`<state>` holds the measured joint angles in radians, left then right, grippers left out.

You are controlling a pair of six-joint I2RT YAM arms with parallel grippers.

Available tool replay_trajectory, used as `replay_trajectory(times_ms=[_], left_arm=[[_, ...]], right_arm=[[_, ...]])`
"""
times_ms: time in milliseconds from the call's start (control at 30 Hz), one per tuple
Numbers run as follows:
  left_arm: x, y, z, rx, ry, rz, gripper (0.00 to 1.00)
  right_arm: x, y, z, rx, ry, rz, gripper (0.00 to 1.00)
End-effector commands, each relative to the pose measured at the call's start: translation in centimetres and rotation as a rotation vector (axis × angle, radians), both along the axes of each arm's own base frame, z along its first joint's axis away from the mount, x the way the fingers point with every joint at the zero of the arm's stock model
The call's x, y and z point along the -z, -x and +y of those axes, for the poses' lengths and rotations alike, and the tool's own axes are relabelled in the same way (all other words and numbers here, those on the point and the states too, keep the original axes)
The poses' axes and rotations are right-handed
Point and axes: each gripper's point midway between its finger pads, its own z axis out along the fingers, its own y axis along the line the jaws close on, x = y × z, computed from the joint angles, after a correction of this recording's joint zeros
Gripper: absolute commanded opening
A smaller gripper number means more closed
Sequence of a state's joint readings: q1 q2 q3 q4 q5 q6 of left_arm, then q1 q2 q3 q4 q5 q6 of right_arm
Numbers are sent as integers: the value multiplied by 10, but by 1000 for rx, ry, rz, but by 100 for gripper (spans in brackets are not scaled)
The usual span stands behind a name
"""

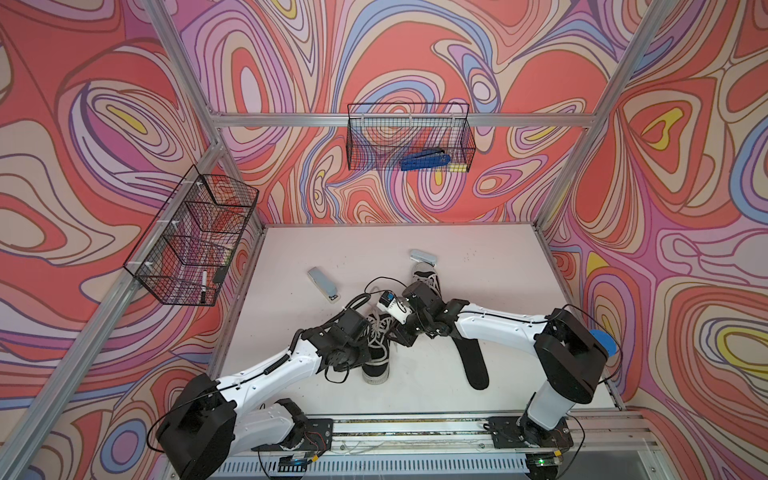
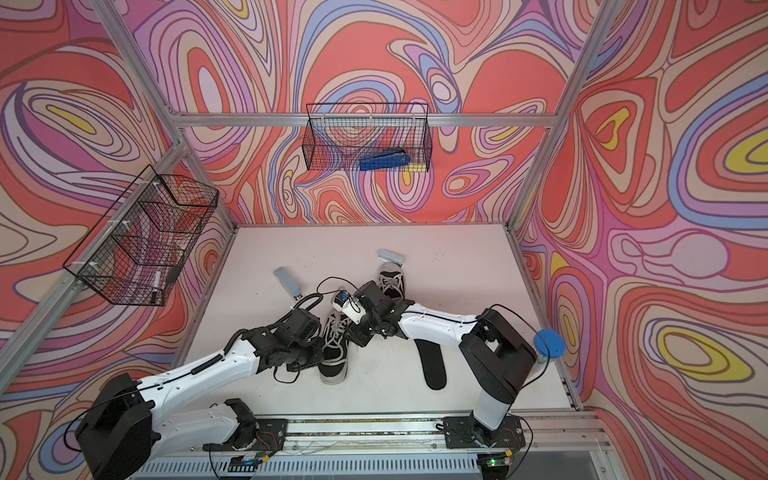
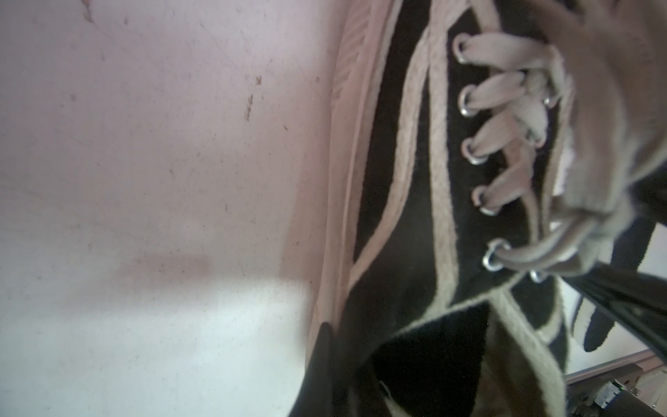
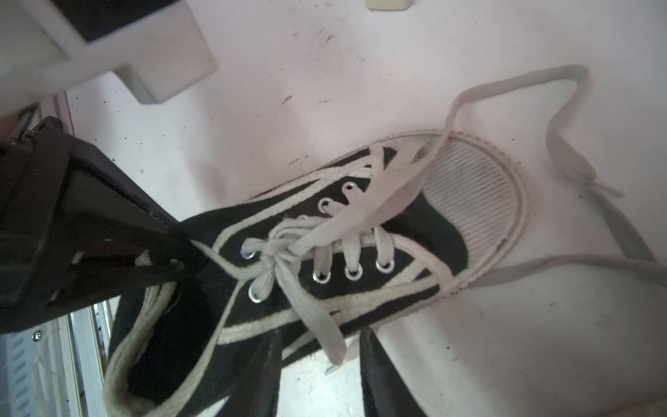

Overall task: Remove the insole from the shoe
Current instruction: Untie the shoelace on the shoe.

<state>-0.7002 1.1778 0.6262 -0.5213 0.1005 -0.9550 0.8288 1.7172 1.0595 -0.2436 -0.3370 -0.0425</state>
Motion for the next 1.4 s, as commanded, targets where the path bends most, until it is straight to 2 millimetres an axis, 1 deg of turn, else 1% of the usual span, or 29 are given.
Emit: replay_trajectory(times_ms=[0,67,133,167,200,300,467,500,600,633,733,833,900,1033,1100,1167,1267,1367], left_arm=[[-9,-8,-1,-26,19,-38,0],[-8,-7,-1,-23,14,-36,0],[-8,-7,0,-22,10,-35,0],[-8,-7,1,-22,8,-34,0],[-7,-6,1,-23,6,-32,0],[-7,-6,2,-23,4,-32,0],[-7,-7,1,-24,4,-32,0],[-7,-7,1,-24,3,-33,0],[-6,-8,3,-33,-9,-31,0],[-6,-7,5,-38,-17,-27,0],[-4,-6,10,-54,-51,-10,0],[-3,-6,15,-74,-81,-2,0],[-2,-6,18,-87,-92,-2,0],[-1,-5,21,-91,-104,0,0],[-1,-5,22,-91,-109,-1,0],[-1,-4,23,-92,-114,0,0],[0,-4,23,-90,-116,3,0],[0,-5,22,-90,-115,4,0]], right_arm=[[-9,-8,14,-32,-46,-38,38],[-5,-12,15,-26,-34,-45,36],[-7,-16,16,-18,-33,-56,33],[2,-16,17,-21,-17,-43,31],[5,-16,17,-21,-12,-40,28],[6,-14,17,-32,-11,-28,16],[4,-5,17,-57,-31,3,2],[5,-2,17,-59,-32,14,0],[2,-4,14,-22,-15,32,0],[-12,-6,12,-4,-31,7,0],[-42,-13,2,71,-45,-43,0],[-75,-16,-12,164,-69,-83,0],[-94,-20,-26,261,-78,-100,0],[-136,-23,-43,375,-154,-146,0],[-162,-25,-49,415,-206,-185,0],[-192,-28,-57,458,-267,-236,0],[-230,-32,-69,517,-332,-308,0],[-249,-36,-73,548,-366,-337,0]])
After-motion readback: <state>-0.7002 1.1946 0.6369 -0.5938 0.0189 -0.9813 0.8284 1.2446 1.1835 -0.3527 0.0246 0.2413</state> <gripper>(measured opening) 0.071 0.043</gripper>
